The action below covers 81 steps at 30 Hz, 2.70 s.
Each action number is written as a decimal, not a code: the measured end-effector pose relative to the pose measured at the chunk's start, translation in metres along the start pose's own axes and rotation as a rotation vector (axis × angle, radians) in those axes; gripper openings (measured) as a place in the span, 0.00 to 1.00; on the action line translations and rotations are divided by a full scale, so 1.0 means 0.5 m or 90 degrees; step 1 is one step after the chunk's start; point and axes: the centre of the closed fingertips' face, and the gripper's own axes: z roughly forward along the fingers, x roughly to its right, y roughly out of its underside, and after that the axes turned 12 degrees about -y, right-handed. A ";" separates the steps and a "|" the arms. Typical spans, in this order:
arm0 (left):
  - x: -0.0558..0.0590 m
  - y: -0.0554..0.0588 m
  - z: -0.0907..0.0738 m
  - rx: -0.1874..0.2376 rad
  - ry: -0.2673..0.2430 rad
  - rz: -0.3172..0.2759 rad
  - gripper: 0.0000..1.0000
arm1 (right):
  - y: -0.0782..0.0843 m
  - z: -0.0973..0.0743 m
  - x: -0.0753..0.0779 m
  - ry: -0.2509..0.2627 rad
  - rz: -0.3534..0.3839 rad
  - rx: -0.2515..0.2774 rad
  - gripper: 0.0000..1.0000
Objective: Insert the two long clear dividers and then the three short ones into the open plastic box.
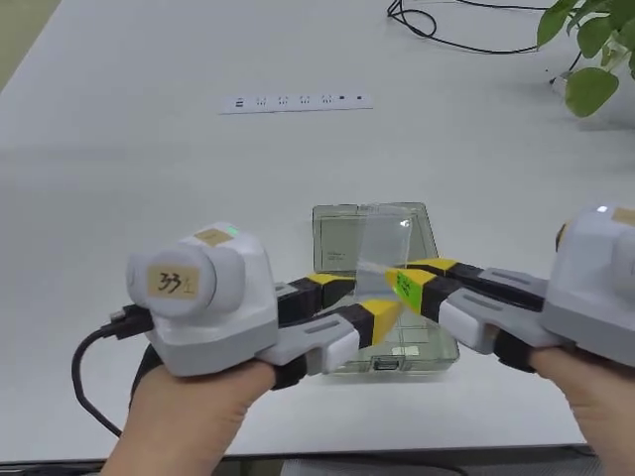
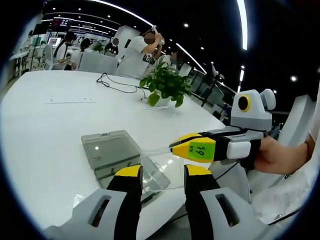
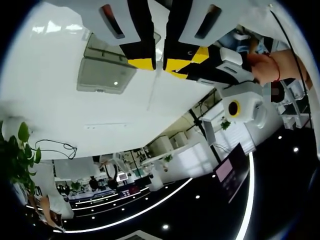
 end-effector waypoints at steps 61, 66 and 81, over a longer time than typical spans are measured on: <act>-0.109 0.097 -0.032 -0.008 0.126 0.261 1.00 | 0.162 -0.004 0.203 0.253 0.303 -0.244 0.06; -0.104 0.100 -0.029 -0.008 0.134 0.256 1.00 | 0.173 -0.001 0.208 0.264 0.309 -0.244 0.06; -0.101 0.101 -0.028 -0.011 0.138 0.243 1.00 | 0.197 0.009 0.233 0.283 0.308 -0.245 0.06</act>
